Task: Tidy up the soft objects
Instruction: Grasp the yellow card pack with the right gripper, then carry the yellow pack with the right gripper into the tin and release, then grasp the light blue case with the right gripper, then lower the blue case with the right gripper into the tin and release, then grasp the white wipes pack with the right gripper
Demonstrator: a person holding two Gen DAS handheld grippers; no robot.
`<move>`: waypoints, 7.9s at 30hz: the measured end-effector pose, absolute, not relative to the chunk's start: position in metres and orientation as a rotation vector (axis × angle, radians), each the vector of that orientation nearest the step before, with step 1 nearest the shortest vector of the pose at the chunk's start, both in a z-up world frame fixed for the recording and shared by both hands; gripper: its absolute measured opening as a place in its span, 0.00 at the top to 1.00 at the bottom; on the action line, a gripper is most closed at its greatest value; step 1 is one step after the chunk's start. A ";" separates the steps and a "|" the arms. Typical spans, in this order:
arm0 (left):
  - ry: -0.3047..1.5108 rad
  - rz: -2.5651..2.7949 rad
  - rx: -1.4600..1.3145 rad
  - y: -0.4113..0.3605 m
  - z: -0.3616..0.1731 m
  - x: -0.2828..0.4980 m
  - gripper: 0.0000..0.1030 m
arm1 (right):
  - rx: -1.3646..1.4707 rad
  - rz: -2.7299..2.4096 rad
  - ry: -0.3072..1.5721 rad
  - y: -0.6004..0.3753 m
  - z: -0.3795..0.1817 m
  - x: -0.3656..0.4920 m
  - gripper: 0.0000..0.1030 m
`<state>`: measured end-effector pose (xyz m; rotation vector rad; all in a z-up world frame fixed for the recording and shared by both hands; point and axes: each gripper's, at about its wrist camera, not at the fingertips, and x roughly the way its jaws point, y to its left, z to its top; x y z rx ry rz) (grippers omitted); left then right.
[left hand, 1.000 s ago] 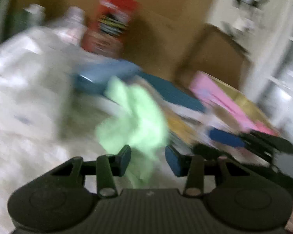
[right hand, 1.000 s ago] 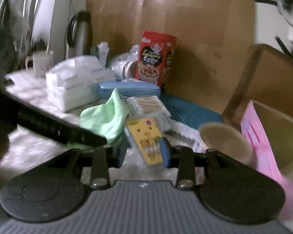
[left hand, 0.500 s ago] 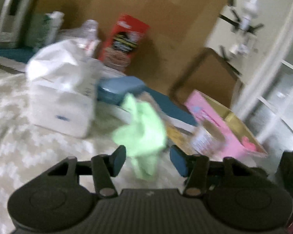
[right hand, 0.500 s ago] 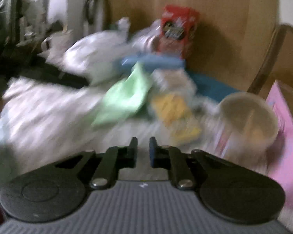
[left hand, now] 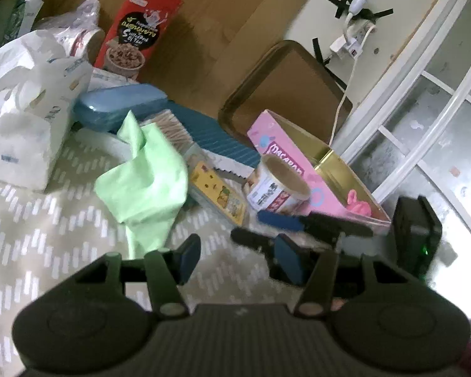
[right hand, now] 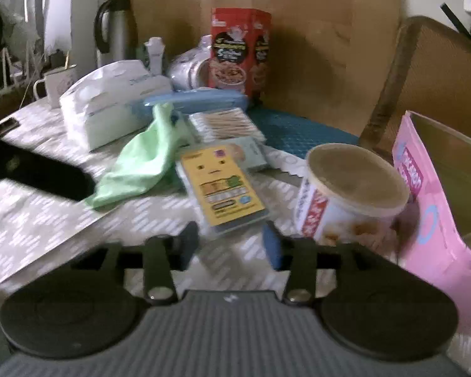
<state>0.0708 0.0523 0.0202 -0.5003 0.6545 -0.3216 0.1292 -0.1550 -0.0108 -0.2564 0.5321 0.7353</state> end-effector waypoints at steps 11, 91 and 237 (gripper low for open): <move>0.668 -0.306 -0.520 0.063 0.015 0.074 0.44 | -0.362 0.822 0.490 -0.126 -0.012 0.152 0.23; 0.516 -0.111 -0.541 0.127 0.003 0.081 0.54 | 0.492 0.636 0.930 -0.051 0.004 0.341 0.55; 0.563 -0.519 -0.424 0.038 0.021 0.052 0.33 | -0.055 0.522 0.647 -0.191 -0.001 0.039 0.00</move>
